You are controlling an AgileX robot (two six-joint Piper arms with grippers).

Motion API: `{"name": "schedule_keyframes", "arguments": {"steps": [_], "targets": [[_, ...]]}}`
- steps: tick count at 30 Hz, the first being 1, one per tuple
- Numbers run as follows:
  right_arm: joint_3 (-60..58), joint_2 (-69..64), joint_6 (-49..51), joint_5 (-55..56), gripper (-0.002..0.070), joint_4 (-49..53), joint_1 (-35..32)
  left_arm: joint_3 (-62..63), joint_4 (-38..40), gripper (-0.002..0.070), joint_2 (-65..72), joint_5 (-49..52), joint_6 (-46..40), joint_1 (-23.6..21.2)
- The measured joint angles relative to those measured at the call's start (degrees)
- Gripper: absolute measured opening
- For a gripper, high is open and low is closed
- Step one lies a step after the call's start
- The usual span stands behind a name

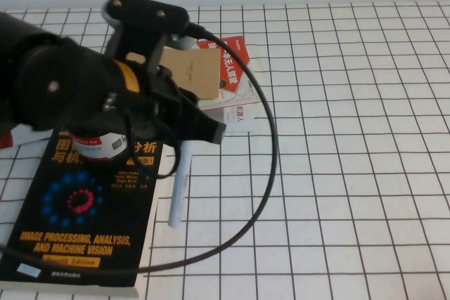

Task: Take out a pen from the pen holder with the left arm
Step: 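Take a marker out of the pen holder and lay it on the table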

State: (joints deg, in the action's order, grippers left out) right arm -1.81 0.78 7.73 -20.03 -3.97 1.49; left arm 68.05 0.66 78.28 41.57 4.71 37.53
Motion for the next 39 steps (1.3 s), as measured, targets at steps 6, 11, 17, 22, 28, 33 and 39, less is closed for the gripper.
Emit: {"name": "schedule_keyframes", "arguments": {"steps": [6, 11, 17, 22, 28, 33, 39], "targets": [[0.00, 0.00, 0.00, 0.00, -0.0017, 0.00, 0.00, 6.89, 9.50, 0.0095, 13.11, 4.44, -0.84, -3.08], [0.00, 0.00, 0.00, 0.00, -0.0017, 0.00, 0.00, 10.76, 9.92, 0.0095, 22.57, 6.50, 2.29, -6.12], [0.00, 0.00, 0.00, 0.00, -0.0017, 0.00, 0.00, 14.23, 8.30, 0.0095, 29.48, 6.93, 7.15, -9.02], [0.00, 0.00, 0.00, 0.00, -0.0016, 0.00, 0.00, 16.72, 8.30, 0.0095, 33.32, 7.05, 7.52, -9.58], [0.00, 0.00, 0.00, 0.00, -0.0017, 0.00, 0.00, 19.16, 8.30, 0.0186, 38.01, 7.05, 7.52, -9.58], [0.00, 0.00, 0.00, 0.00, -0.0017, 0.00, 0.00, 19.69, 8.30, 0.0270, 40.16, 7.05, 7.62, -9.61], [0.00, 0.00, 0.00, 0.00, -0.0016, 0.00, 0.00, 21.08, 5.11, 0.0281, 38.52, 7.39, 7.74, -9.35]]}}
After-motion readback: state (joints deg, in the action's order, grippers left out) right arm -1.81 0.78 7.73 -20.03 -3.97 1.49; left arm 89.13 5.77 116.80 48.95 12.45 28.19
